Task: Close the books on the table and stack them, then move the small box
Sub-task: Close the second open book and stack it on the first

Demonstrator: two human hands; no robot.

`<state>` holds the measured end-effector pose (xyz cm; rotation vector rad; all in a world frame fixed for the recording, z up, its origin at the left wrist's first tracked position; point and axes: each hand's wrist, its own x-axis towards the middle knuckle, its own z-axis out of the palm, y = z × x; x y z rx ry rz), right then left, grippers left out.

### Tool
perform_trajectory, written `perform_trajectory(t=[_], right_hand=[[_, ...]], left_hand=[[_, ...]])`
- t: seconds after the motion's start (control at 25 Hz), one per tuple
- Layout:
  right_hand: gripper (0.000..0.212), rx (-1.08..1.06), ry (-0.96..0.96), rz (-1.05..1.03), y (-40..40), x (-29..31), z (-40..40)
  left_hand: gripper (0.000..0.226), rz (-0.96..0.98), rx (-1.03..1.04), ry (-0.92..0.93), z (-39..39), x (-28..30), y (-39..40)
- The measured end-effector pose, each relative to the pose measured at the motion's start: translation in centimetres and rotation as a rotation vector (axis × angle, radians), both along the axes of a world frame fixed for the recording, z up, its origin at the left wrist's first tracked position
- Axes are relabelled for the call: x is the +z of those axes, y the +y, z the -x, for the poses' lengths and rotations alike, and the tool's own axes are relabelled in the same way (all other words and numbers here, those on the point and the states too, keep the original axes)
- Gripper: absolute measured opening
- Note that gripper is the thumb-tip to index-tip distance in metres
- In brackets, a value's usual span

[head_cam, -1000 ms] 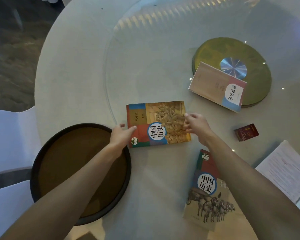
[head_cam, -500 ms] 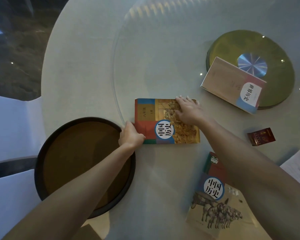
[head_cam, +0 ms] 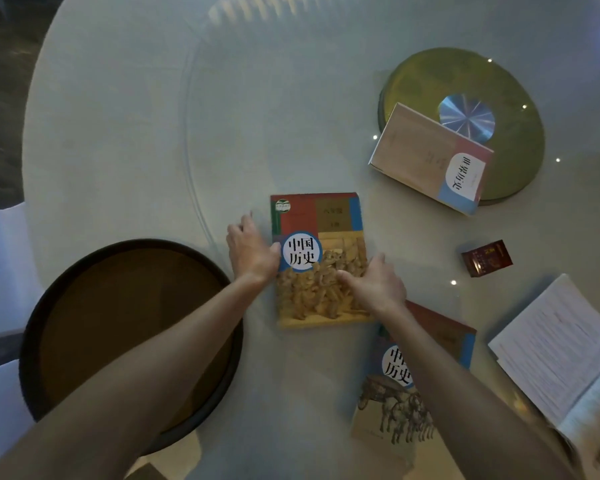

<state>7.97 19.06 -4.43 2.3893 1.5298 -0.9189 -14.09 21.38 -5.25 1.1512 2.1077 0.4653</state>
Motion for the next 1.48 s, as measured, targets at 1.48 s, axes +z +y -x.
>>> perform_trajectory(t=[1.48], right_hand=[[0.013, -0.731, 0.471, -0.212, -25.0, 0.6, -16.7]], left_hand=[[0.022, 0.276, -0.267, -0.381, -18.0, 1.4, -19.6]])
